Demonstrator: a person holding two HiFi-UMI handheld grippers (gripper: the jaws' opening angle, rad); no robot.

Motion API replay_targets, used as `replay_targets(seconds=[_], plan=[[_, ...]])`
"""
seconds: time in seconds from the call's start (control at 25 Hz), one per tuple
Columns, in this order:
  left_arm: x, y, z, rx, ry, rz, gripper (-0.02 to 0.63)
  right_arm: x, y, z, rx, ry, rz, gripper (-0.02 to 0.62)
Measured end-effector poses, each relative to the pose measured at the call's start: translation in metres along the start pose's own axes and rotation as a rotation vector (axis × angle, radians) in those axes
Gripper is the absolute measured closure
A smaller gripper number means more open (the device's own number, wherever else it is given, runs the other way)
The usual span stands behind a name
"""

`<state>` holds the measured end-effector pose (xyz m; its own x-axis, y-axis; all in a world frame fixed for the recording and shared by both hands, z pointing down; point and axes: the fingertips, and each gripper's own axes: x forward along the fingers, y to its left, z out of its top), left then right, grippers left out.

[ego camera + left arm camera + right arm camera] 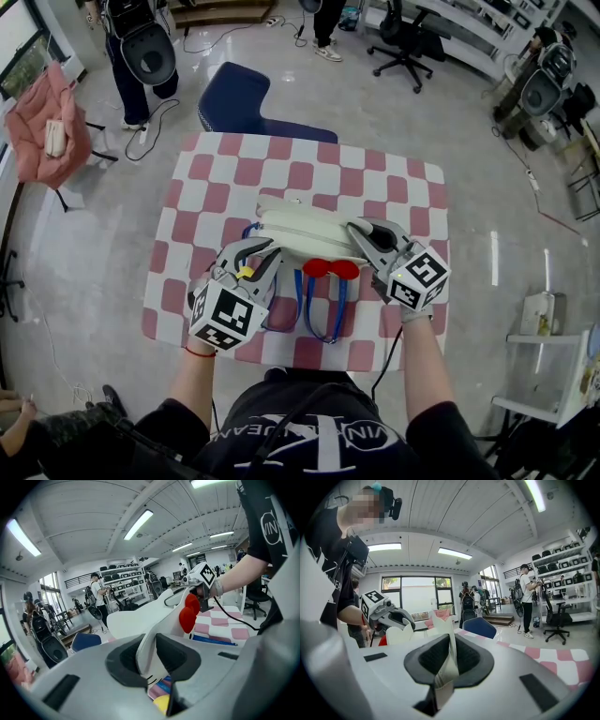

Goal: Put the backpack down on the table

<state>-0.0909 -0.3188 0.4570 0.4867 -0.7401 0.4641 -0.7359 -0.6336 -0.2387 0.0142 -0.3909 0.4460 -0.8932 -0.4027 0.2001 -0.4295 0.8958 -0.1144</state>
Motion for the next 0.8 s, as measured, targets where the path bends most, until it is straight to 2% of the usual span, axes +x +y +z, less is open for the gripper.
replay_targets(seconds=[0.2,0.48,0.8], plan=[[0.0,0.002,0.002,-0.031,-0.014,0.024,0.543,0.0,-0.003,-0.001,-0.019,0.032,-0.051,0.574],[-0.005,0.002,0.003,-0.03,-0.009,0.046,0.541,-0.004,-0.005,-0.002,-0.038,0.065,-0.112,0.549],[-0.008,0.001,0.002,-0.037,-0.01,0.057,0.541,-0.014,-0.007,0.003,-0.025,0.056,-0.162,0.529]])
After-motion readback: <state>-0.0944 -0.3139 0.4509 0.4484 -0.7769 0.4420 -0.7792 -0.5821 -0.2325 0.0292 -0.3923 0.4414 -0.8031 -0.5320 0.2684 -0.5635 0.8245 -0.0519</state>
